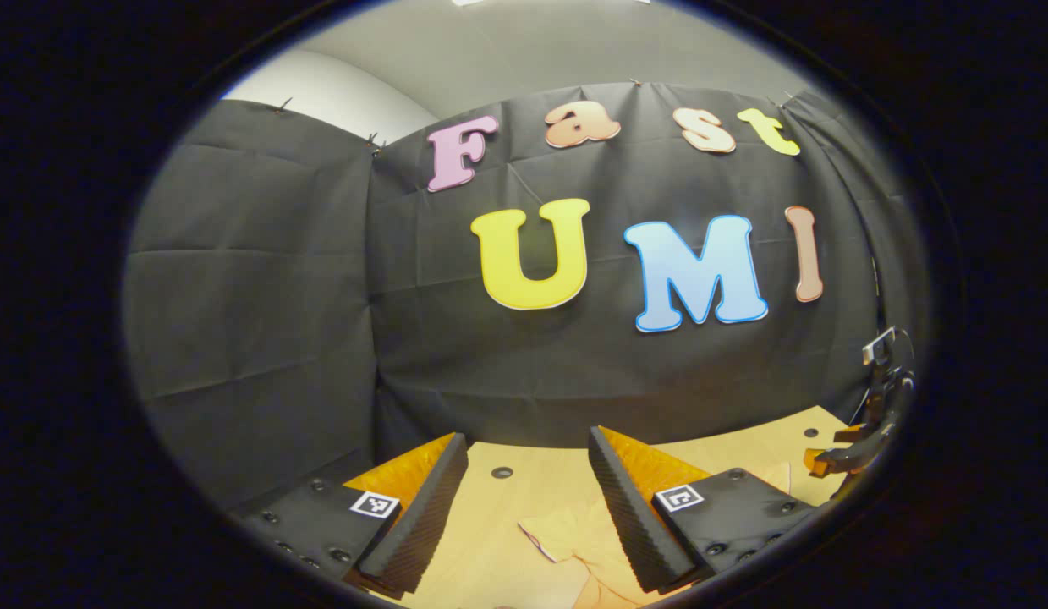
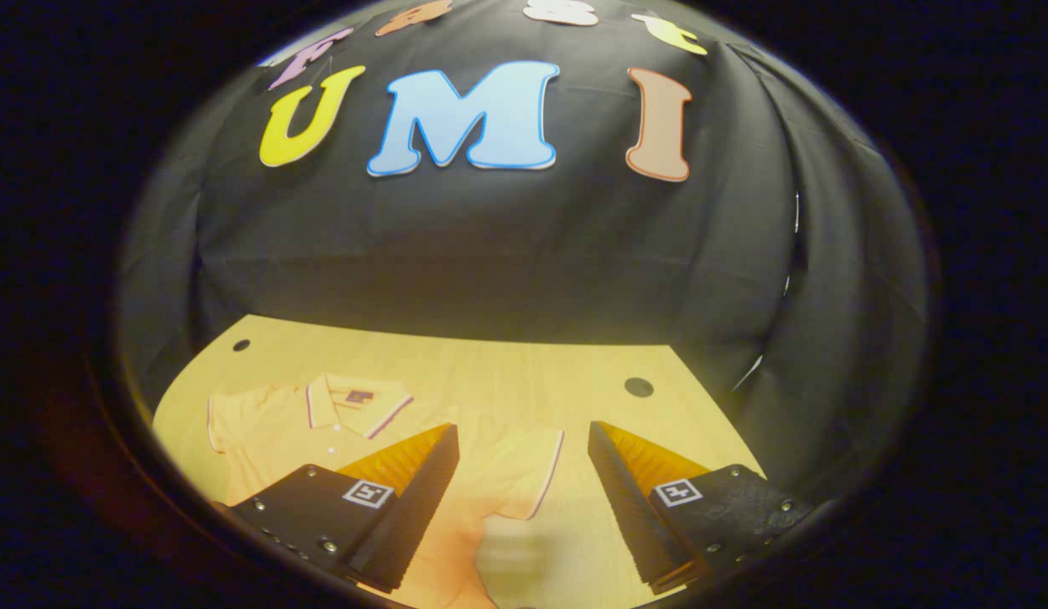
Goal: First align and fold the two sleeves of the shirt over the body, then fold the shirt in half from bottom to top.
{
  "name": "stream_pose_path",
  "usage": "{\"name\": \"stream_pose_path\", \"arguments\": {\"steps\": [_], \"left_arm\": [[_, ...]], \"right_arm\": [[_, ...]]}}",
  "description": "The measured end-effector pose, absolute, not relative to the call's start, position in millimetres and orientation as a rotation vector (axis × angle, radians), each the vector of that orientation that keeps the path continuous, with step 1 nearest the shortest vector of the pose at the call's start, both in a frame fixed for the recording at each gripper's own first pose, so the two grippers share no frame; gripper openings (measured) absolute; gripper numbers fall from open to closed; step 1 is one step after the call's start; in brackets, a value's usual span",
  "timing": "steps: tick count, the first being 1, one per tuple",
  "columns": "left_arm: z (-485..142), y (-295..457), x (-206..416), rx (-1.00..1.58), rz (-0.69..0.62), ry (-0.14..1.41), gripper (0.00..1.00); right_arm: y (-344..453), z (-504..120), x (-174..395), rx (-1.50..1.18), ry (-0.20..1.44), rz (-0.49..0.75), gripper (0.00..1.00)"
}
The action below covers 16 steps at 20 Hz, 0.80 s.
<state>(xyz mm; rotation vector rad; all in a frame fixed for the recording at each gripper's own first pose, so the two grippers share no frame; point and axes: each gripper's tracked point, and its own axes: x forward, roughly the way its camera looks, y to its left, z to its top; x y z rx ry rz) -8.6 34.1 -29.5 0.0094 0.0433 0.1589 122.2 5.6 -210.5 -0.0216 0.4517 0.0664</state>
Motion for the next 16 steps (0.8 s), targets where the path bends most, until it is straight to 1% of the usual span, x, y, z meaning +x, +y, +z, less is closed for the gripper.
{"name": "stream_pose_path", "arguments": {"steps": [6,7,8,10,16], "left_arm": [[-45,46,-4,0.005,0.21,0.081,0.97],[-48,48,-4,0.005,0.216,0.087,0.94],[-51,49,-3,0.008,0.221,0.093,0.97],[-54,49,-3,0.013,0.231,0.102,0.97],[-59,47,4,0.01,0.248,0.12,0.97]], "right_arm": [[-5,-287,142,-0.014,0.614,0.047,0.96],[-6,-300,142,-0.019,0.641,0.043,0.96],[-7,-312,143,-0.019,0.666,0.041,0.96],[-8,-331,146,-0.012,0.713,0.041,0.96],[-7,-355,149,-0.001,0.767,0.044,0.96]]}}
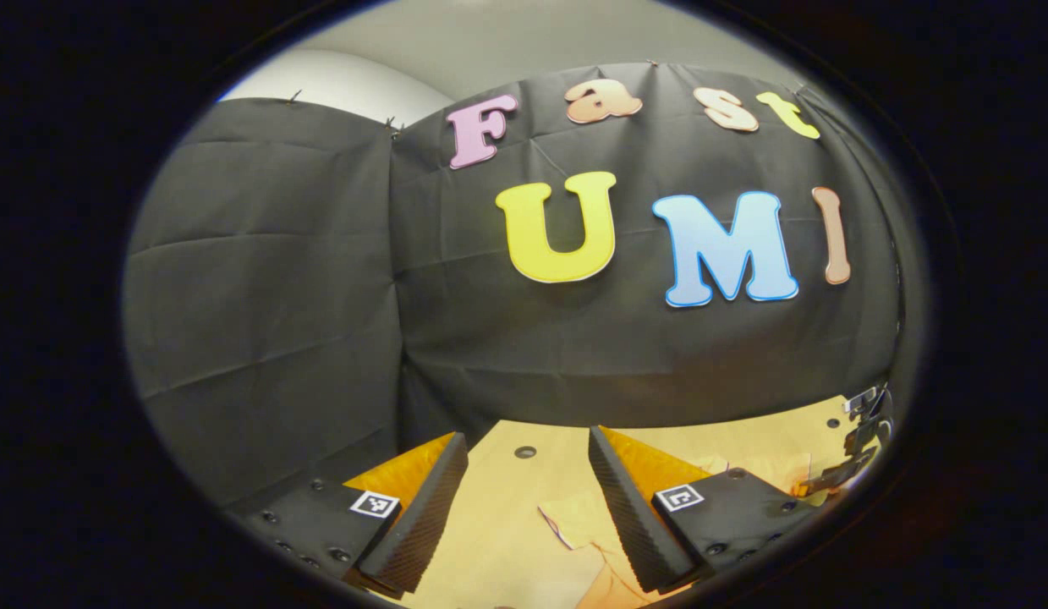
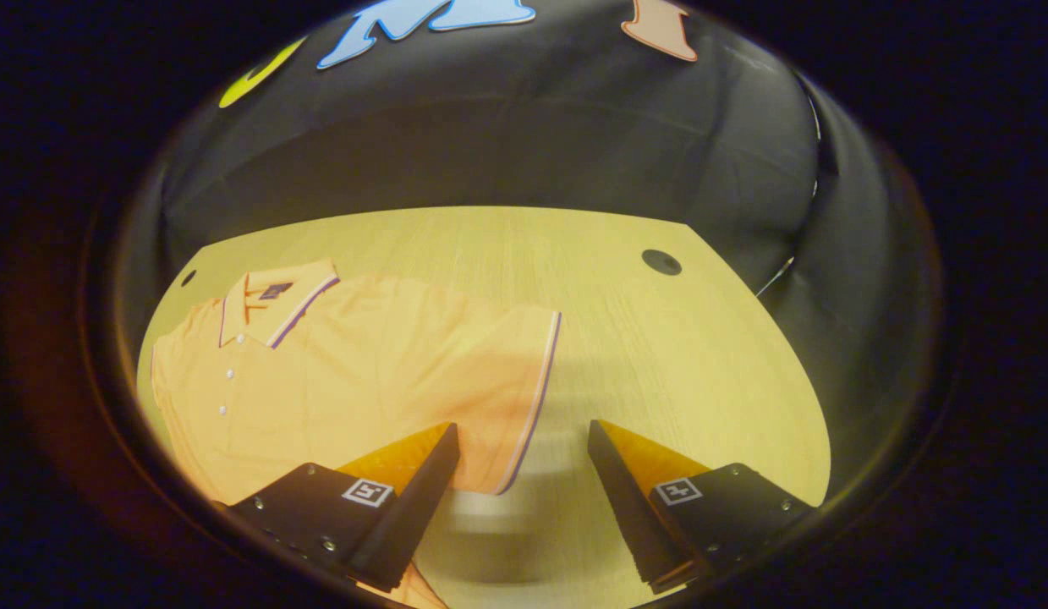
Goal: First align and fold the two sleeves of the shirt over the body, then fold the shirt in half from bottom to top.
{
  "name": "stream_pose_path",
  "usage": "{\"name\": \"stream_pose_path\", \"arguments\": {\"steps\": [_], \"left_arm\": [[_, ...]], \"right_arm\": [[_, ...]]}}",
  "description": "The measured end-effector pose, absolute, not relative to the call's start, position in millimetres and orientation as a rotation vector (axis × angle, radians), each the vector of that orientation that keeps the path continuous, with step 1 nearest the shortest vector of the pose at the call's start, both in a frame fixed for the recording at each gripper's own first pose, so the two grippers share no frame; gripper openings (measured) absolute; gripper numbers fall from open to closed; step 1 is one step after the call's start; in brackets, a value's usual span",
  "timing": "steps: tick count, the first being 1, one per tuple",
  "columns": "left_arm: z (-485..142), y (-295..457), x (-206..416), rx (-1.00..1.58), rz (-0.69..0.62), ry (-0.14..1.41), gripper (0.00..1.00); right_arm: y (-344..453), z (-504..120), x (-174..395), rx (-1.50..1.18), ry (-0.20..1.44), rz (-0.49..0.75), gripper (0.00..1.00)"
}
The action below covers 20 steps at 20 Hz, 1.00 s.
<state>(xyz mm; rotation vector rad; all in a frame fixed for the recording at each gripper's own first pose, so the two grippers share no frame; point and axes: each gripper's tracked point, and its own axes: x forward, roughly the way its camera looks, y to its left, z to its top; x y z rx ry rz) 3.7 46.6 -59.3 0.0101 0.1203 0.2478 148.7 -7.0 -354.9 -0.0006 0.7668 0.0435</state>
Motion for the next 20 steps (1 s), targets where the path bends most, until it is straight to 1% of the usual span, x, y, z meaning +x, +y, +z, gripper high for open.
{"name": "stream_pose_path", "arguments": {"steps": [3,4,5,6,7,8,10,12,13,16,18,20], "left_arm": [[-62,44,6,0.008,0.248,0.125,0.97],[-62,43,8,0.007,0.248,0.127,0.97],[-62,42,9,0.007,0.246,0.127,0.97],[-62,40,9,0.007,0.245,0.127,0.97],[-61,38,10,0.005,0.242,0.128,0.97],[-61,37,11,0.004,0.238,0.129,0.97],[-62,36,11,0.009,0.235,0.132,0.97],[-62,36,9,0.011,0.233,0.136,0.97],[-61,37,8,0.012,0.234,0.136,0.97],[-61,42,5,0.02,0.237,0.138,0.99],[-60,47,4,0.021,0.244,0.138,0.99],[-61,52,2,0.016,0.248,0.14,0.99]], "right_arm": [[3,-355,152,0.043,0.766,0.076,0.95],[11,-356,152,0.069,0.778,0.098,0.89],[11,-355,154,0.07,0.759,0.106,0.66],[12,-356,151,0.065,0.763,0.119,0.62],[11,-355,153,0.061,0.756,0.122,0.52],[15,-356,155,0.07,0.753,0.133,0.52],[14,-355,157,0.086,0.761,0.117,0.14],[15,-353,159,0.081,0.764,0.107,0.13],[15,-353,160,0.061,0.767,0.1,0.01],[19,-346,161,-0.027,0.767,0.111,0.01],[26,-329,167,-0.072,0.721,0.121,0.01],[43,-310,172,-0.084,0.678,0.158,0.01]]}}
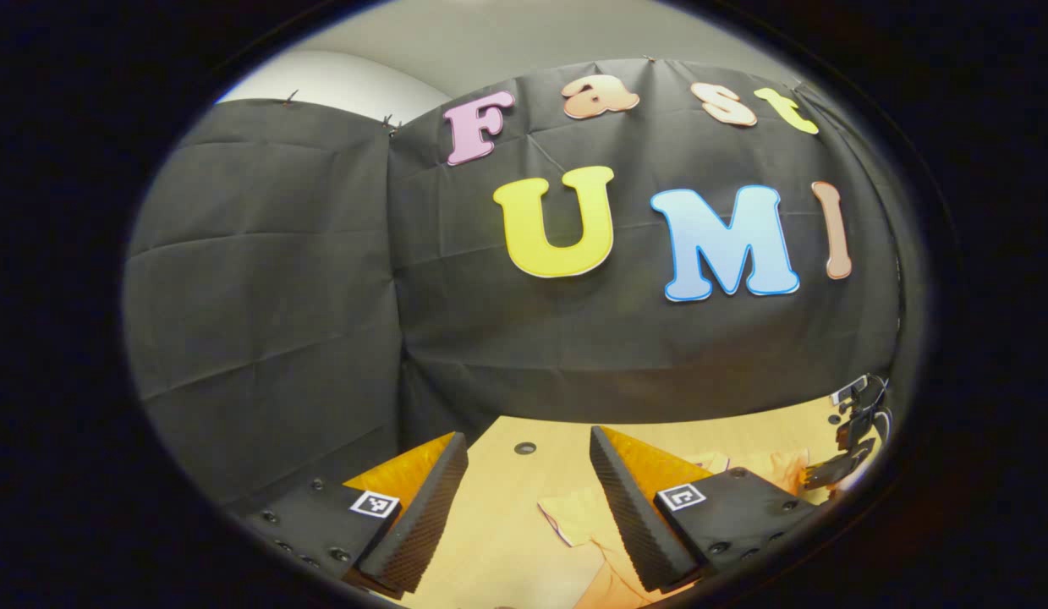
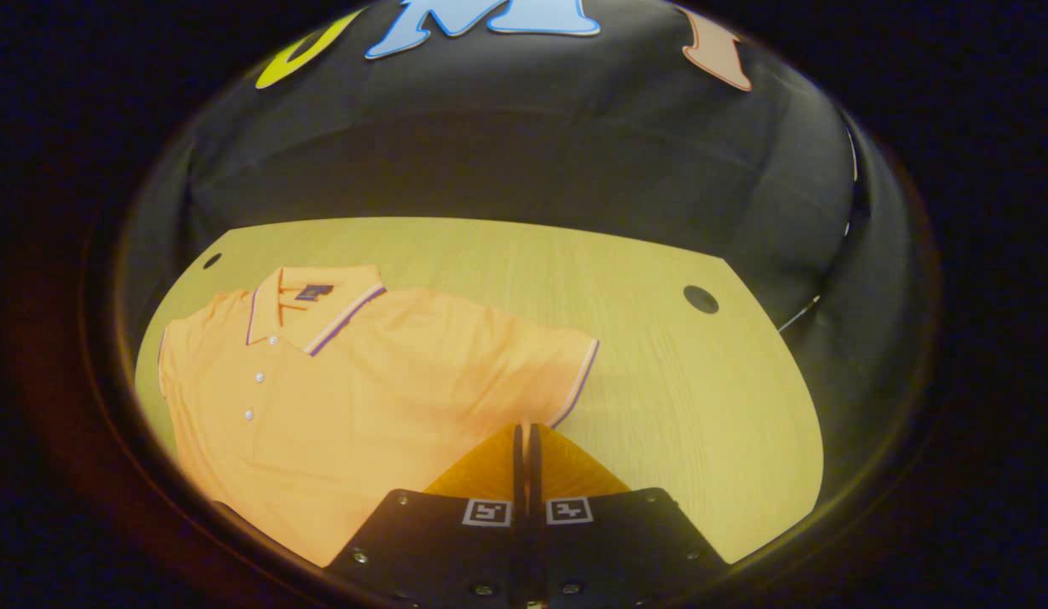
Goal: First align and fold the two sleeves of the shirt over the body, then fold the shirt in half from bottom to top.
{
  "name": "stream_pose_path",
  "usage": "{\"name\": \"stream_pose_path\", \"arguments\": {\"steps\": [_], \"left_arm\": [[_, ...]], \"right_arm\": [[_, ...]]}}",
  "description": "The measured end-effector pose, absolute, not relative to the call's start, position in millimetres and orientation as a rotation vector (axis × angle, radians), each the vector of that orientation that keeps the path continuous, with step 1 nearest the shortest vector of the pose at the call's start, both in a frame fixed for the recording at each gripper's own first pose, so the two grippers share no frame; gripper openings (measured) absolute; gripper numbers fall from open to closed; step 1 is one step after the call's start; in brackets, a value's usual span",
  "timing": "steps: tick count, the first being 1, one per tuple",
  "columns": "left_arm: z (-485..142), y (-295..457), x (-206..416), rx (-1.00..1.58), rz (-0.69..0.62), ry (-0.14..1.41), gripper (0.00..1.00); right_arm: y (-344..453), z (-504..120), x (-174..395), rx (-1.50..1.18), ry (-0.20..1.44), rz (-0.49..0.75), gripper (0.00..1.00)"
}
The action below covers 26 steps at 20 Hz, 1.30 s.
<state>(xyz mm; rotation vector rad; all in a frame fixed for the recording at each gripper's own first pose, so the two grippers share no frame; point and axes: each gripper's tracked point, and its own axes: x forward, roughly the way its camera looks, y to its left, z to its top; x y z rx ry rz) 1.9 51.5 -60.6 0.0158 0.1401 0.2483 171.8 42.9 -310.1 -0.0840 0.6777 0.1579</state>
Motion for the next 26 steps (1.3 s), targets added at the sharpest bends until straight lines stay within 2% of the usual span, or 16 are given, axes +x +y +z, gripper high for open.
{"name": "stream_pose_path", "arguments": {"steps": [8,13,14,15,16,17,18,26], "left_arm": [[-69,71,-12,0.015,0.278,0.151,0.99],[-82,88,-23,0.009,0.303,0.174,0.99],[-87,90,-23,0.007,0.304,0.182,0.99],[-91,91,-24,0.005,0.303,0.189,0.99],[-96,92,-24,0.002,0.3,0.195,0.99],[-99,91,-23,-0.002,0.297,0.2,0.99],[-102,90,-22,-0.005,0.292,0.204,0.99],[-154,74,13,-0.037,0.208,0.251,0.99]], "right_arm": [[149,-274,166,-0.102,0.61,0.373,0.0],[180,-290,153,-0.13,0.658,0.417,0.01],[183,-297,151,-0.127,0.678,0.426,0.04],[184,-300,149,-0.125,0.696,0.429,0.15],[184,-300,147,-0.118,0.707,0.436,0.16],[184,-298,147,-0.118,0.704,0.433,0.4],[181,-294,149,-0.121,0.691,0.425,0.49],[165,-246,140,-0.065,0.621,0.399,0.5]]}}
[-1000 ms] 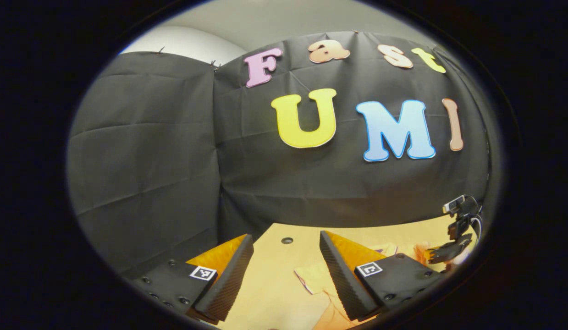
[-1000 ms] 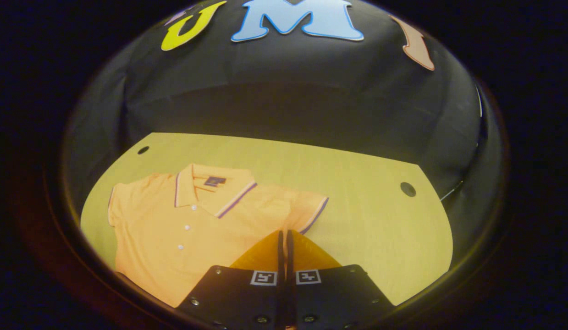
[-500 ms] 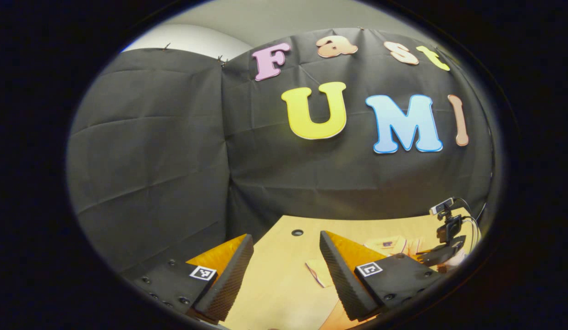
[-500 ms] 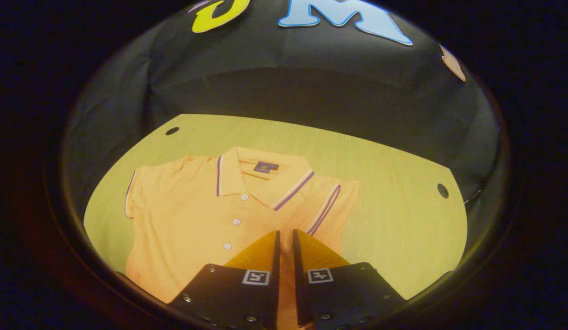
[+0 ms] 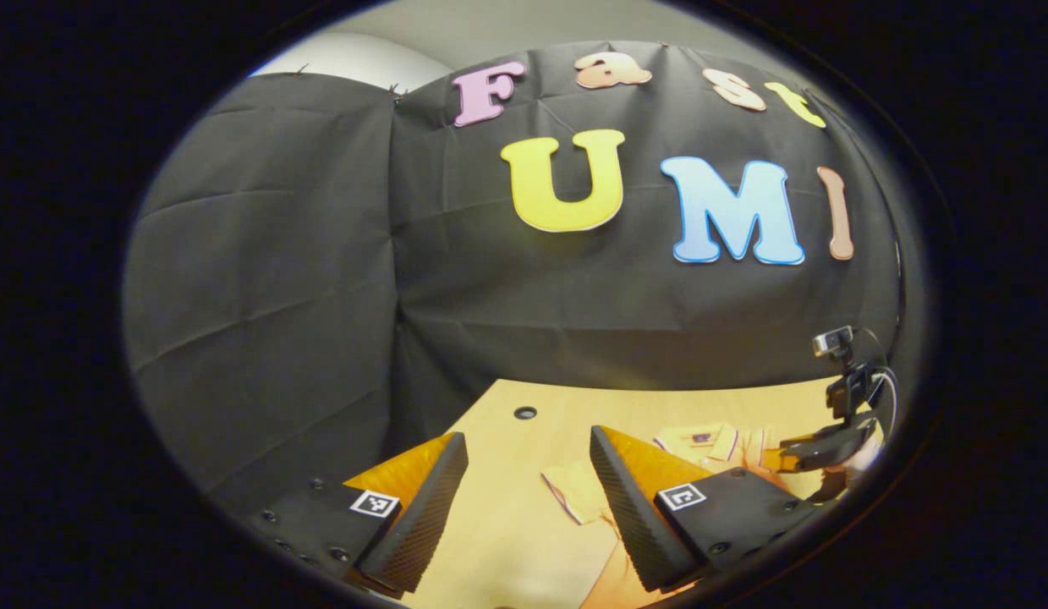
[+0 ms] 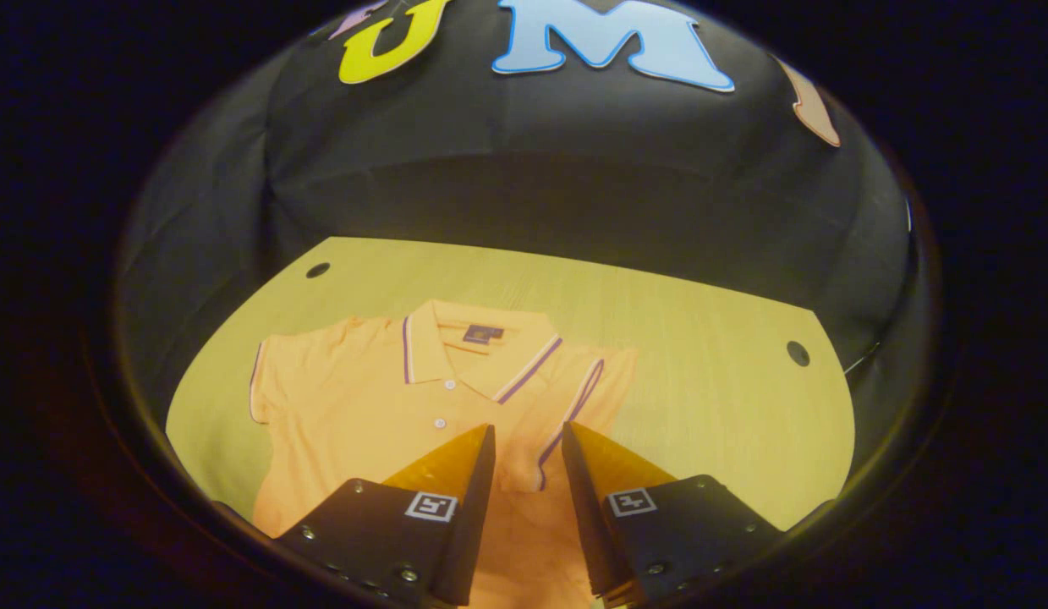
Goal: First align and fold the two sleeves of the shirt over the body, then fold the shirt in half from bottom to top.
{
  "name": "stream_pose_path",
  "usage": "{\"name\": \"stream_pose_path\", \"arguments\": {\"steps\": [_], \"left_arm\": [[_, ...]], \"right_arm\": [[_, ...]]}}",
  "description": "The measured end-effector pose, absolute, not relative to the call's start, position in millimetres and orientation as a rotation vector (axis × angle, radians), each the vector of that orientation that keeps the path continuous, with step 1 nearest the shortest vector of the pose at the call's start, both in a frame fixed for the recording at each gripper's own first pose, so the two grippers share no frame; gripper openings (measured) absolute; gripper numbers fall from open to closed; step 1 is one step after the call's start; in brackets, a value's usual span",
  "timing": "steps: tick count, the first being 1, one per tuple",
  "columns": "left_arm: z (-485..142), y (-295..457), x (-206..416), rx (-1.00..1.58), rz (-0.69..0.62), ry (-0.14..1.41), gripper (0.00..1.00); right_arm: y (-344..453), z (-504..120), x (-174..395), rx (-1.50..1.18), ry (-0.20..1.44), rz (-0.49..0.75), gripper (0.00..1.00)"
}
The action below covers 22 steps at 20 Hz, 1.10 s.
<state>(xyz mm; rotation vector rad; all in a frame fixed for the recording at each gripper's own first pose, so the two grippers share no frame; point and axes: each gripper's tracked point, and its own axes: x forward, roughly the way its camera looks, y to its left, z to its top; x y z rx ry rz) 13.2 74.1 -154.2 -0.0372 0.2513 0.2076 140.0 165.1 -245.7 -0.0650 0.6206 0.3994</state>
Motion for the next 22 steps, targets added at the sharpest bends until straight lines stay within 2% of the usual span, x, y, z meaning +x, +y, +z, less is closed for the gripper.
{"name": "stream_pose_path", "arguments": {"steps": [3,4,5,7,9,11,17,22], "left_arm": [[-192,65,37,-0.046,0.163,0.29,0.92],[-207,63,46,-0.049,0.149,0.307,0.99],[-224,60,55,-0.052,0.137,0.331,0.95],[-260,55,69,-0.066,0.116,0.377,0.99],[-294,50,84,-0.09,0.1,0.422,0.92],[-326,48,98,-0.12,0.094,0.467,0.99],[-404,50,132,-0.152,0.097,0.592,0.96],[-453,50,142,-0.132,0.103,0.686,0.98]], "right_arm": [[160,-219,127,-0.045,0.581,0.395,0.5],[159,-212,122,-0.033,0.568,0.393,0.5],[157,-203,116,-0.023,0.557,0.39,0.5],[152,-186,104,-0.007,0.536,0.377,0.5],[145,-172,90,0.016,0.516,0.361,0.5],[135,-157,78,0.038,0.497,0.339,0.5],[99,-128,42,0.074,0.455,0.245,0.5],[73,-124,21,0.085,0.46,0.161,0.5]]}}
